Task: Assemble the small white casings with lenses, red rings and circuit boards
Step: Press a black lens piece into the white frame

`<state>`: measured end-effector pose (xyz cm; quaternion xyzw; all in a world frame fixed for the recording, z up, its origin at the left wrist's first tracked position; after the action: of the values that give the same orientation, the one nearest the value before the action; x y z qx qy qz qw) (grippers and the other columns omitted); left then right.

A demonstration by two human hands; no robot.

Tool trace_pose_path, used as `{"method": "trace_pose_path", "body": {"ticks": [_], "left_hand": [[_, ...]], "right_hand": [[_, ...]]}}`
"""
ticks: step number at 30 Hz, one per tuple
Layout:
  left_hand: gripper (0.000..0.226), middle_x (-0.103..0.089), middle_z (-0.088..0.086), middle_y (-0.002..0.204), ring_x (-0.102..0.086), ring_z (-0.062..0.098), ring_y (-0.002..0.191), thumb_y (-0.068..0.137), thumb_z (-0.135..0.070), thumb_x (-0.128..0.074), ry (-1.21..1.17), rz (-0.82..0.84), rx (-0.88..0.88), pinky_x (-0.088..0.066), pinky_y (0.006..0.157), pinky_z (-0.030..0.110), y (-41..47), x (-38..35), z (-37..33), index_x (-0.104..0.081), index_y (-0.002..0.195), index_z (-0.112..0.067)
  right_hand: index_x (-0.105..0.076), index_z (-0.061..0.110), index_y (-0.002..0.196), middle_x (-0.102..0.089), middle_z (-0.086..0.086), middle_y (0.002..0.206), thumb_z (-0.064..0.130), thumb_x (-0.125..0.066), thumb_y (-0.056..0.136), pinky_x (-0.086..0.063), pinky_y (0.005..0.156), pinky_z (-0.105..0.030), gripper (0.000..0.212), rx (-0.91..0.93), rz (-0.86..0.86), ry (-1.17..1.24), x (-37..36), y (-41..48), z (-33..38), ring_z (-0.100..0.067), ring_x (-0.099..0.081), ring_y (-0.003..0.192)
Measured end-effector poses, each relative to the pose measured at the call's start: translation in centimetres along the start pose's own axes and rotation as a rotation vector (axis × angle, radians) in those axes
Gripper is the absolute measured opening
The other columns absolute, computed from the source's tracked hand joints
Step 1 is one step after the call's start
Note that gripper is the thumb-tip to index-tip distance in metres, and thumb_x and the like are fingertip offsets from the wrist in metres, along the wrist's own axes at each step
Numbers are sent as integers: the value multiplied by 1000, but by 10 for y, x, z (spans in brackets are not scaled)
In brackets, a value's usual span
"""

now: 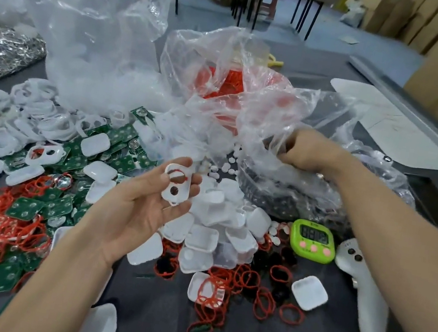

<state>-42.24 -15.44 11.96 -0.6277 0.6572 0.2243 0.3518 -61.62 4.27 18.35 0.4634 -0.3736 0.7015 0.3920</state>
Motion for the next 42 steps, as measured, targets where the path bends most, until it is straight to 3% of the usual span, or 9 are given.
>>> {"method": "trace_pose_path", "body": {"ticks": [2,6,12,16,20,23,30,35,42], "left_hand": [[34,-69,18,123,-72,26,105,91,-13,-59,0,-7,-5,-63,80,34,1,3,-2,-74,121,-11],[35,-67,19,125,-69,28,108,94,-13,-55,17,-2,0,-62,80,34,3,2,-2,-71,125,-10],[40,-68,18,123,-69,26,107,87,-14,-63,33,15,17,-62,80,33,4,-4,2,-69,126,-10],[38,-69,17,123,-70,25,106,88,-15,-62,42,11,14,-62,81,33,2,-4,4,-70,125,-10],[36,-69,16,123,-71,24,105,90,-15,-60,38,11,11,-62,83,33,-1,-2,3,-72,124,-12],[39,-69,17,122,-72,23,103,86,-16,-65,29,16,15,-63,81,33,-1,-1,2,-72,124,-12],[40,-70,16,123,-71,23,104,84,-18,-67,48,13,22,-62,80,32,1,-3,2,-73,123,-12],[37,-69,17,123,-71,25,105,87,-16,-63,54,2,16,-62,79,32,-1,-3,3,-73,122,-12],[40,-71,16,119,-73,26,104,91,-11,-55,82,-24,15,-63,78,33,-8,-7,9,-64,130,-8]], "right_hand": [[-69,21,60,-64,21,54,0,-70,86,-40,49,-8,34,-74,-75,90,14,-5,-22,7,-60,56],[-73,-3,88,-68,-11,76,16,-70,88,-46,58,-28,19,-242,11,-178,26,-28,-47,-21,-58,65],[-75,17,81,-72,-12,80,2,-68,74,-52,72,-37,18,-184,-765,-247,97,-73,10,-38,-69,81],[-78,11,91,-72,3,89,-5,-61,88,-58,89,-34,24,0,-336,-166,37,-22,44,-22,-67,87],[-45,11,72,-49,-7,79,7,-57,88,-48,82,-42,20,-274,-74,-485,9,-6,2,-28,-51,82],[-47,16,81,-48,-4,88,14,-54,90,-45,93,-48,12,-289,66,-670,-1,-5,0,-31,-52,93],[-56,4,131,-66,-16,123,-6,-54,96,-49,90,-35,37,105,62,-531,-30,8,37,-30,-64,106],[-72,4,110,-68,-6,98,-6,-58,92,-55,80,-31,25,25,-81,-362,-14,-4,36,-23,-64,84],[-71,15,128,-73,-15,121,-8,-57,94,-56,100,-39,44,-46,-383,-69,33,-44,29,-29,-70,106]]}}
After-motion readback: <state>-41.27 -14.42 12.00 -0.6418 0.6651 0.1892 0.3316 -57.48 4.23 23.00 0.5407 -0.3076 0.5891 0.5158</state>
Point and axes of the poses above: each hand's wrist, its own y-axis towards the middle knuckle, its own x-axis out of the back of the hand, z = x × y, the point moved 10 cm from there along y, towards the middle knuckle
